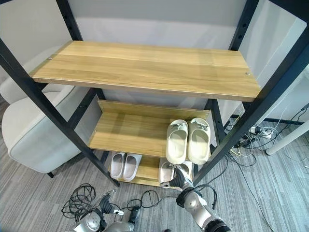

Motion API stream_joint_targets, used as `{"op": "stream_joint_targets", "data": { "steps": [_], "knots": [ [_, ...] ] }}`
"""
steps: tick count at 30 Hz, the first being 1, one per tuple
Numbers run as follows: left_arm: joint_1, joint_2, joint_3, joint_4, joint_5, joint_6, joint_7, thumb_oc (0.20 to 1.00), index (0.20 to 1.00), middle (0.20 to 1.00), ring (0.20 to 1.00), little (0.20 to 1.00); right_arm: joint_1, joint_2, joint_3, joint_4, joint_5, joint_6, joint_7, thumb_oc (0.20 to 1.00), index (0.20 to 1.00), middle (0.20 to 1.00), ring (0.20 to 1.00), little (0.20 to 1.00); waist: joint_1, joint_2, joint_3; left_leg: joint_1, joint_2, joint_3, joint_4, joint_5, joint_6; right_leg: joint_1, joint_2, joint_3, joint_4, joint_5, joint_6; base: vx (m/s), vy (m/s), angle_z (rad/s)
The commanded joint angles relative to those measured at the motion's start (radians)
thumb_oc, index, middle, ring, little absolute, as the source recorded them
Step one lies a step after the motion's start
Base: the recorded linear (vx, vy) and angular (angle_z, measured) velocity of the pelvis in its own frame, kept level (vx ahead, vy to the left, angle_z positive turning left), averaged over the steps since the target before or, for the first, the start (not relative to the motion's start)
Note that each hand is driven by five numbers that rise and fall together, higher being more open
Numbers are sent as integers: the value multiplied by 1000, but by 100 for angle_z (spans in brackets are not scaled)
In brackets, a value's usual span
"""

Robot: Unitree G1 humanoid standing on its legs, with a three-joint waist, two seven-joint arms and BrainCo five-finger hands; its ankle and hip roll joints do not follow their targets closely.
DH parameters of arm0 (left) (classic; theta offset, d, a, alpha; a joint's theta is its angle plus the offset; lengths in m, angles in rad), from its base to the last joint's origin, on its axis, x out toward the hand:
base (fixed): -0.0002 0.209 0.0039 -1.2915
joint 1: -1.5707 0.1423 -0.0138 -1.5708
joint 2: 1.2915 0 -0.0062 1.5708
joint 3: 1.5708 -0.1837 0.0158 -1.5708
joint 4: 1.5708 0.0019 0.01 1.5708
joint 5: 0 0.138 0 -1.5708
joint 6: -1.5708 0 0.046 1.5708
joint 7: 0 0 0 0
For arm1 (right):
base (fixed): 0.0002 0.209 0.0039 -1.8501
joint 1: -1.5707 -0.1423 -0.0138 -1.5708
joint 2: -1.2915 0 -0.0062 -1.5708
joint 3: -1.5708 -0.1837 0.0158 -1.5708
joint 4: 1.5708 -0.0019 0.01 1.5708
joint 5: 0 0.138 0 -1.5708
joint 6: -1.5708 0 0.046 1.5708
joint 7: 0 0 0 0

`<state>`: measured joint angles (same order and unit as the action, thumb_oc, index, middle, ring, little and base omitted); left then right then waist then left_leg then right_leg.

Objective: Arrange the slippers neatly on the shoe rack.

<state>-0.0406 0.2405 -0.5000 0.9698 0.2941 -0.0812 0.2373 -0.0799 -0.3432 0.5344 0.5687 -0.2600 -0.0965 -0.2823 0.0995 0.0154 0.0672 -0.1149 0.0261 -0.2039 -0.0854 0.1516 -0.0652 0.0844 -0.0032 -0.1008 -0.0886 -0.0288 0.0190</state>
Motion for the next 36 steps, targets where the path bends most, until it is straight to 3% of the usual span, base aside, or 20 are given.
{"op": "stream_joint_targets", "data": {
  "steps": [1,25,36],
  "knots": [
    [-29,-44,-9,63,-17,-15,-13,1000,1000,1000,1000,1000,13,-36,-48,-105,21,-43,-34,1000,1000,1000,1000,1000,17,-2,-23,-31,-33,-9,104,-123,21,-94,-50,-10,155,-94,63,0,0,0],
    [-21,-49,38,116,-24,9,-17,1000,1000,1000,1000,1000,100,-68,-174,-196,64,-37,-75,1000,1000,1000,1000,1000,-16,14,-28,-13,-30,4,87,-120,23,-91,-51,-4,159,-99,61,0,0,0],
    [-15,-50,46,157,-12,19,-10,1000,1000,1000,1000,1000,98,-56,-164,-190,87,-40,-66,1000,1000,1000,1000,1000,-14,11,-27,-12,-30,-1,88,-120,23,-91,-48,-7,161,-102,57,0,0,0]
  ]
}}
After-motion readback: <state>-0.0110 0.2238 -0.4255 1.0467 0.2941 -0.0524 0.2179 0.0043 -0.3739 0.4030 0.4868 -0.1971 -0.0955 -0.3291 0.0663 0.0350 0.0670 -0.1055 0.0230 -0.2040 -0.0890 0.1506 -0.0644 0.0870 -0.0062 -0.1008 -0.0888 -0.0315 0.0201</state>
